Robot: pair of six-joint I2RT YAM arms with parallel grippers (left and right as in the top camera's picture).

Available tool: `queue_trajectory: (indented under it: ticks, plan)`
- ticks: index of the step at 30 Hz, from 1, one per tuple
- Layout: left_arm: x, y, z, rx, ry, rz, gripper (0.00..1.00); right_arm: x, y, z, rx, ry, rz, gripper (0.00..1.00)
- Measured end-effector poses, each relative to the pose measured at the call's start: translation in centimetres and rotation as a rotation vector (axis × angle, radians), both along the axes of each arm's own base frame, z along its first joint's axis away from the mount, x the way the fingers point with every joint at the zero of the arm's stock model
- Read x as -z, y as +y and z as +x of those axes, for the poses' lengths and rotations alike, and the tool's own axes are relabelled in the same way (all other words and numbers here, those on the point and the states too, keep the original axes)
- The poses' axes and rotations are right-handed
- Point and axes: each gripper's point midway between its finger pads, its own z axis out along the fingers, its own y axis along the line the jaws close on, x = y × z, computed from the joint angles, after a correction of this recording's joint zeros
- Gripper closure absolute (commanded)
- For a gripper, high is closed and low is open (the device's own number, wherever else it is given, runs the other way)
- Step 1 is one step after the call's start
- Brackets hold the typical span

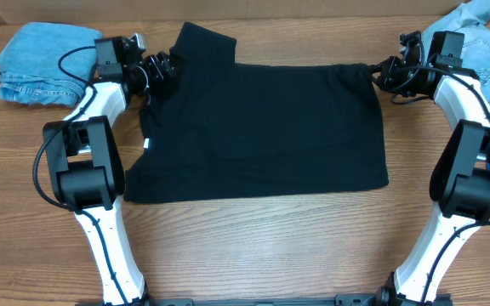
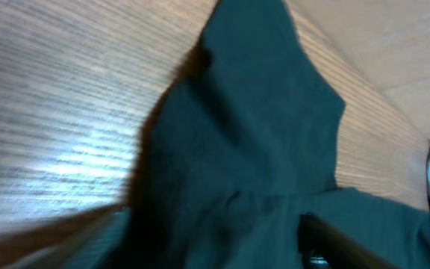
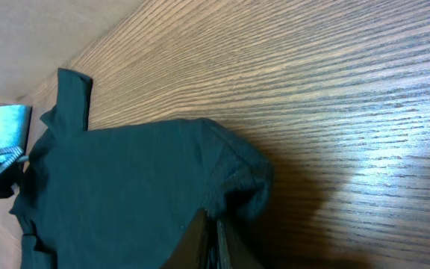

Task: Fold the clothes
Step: 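Grasp the shirt's top-left and top-right corners with both grippers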

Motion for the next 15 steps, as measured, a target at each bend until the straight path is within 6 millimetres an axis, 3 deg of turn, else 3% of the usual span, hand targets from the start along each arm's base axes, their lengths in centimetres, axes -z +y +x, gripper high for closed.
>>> queue_trajectory:
  ticks: [3,6,15]
  plan:
    - [0.3,0.1,-0.1,-0.009,0.014,0.002,0.59,0.0,0.0,0.0,0.000,0.001,0.001,0.96]
    - [0.6,0.2,-0.1,-0.015,0.019,0.003,0.66,0.0,0.0,-0.1,0.000,0.004,0.001,0.96]
    - [0.2,1.9,-0.2,-0.032,0.023,-0.053,0.70,0.4,0.2,-1.0,0.000,0.054,0.013,0.96]
